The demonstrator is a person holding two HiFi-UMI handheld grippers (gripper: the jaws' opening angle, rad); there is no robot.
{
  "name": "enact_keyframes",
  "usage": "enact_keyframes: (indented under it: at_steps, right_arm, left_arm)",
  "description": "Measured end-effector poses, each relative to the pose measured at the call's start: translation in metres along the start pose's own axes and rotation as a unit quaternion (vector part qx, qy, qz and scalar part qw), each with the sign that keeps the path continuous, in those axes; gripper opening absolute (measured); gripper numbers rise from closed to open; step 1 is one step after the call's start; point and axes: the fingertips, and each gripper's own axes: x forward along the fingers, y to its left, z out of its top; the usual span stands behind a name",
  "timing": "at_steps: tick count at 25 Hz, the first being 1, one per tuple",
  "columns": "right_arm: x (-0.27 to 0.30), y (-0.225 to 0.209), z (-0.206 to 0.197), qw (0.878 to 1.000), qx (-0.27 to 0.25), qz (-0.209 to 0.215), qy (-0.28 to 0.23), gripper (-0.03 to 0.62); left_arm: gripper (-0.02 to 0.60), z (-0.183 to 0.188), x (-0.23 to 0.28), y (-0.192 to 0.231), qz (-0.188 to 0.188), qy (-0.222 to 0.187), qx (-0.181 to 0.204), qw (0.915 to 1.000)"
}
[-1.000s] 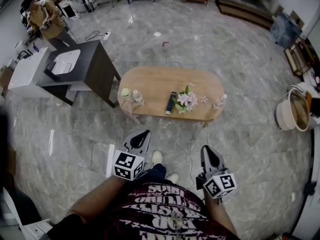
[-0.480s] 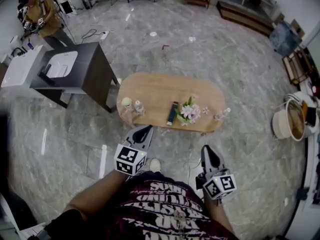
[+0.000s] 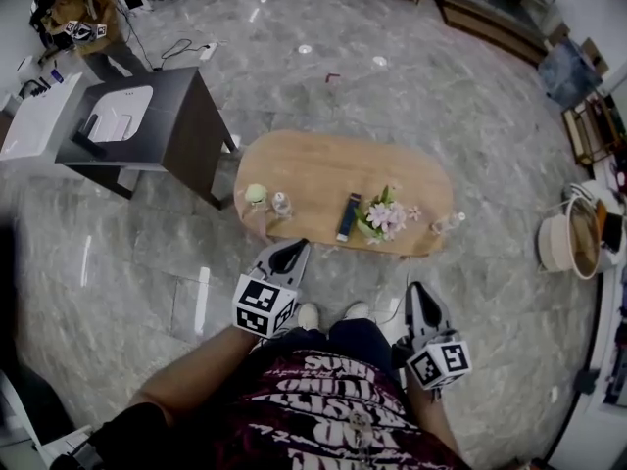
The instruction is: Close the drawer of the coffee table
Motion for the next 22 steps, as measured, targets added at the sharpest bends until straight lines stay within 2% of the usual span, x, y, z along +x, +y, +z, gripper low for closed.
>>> enact_keyframes:
  at_steps: [6, 12, 22]
  right_arm:
    - [0.019, 0.003, -0.003, 1.000, -0.004, 0.016, 0.018, 0.035]
    - [0.031, -0.018, 0.006, 1.000, 0.002, 0.020, 0.019, 0.035]
    - [0.043, -0.073, 0.006, 0.999, 0.019, 0.009, 0.033, 0.035]
  left_arm:
    - [0.021, -0.005, 0.009, 0.014, 0.010, 0.006, -0.013, 0.9998]
    - [0.021, 0.000, 0.025, 0.014, 0.021, 0.008, -0.017, 0.9996]
    - [0.021, -0.010, 0.075, 0.006, 0.026, 0.039, -0.025, 0.9986]
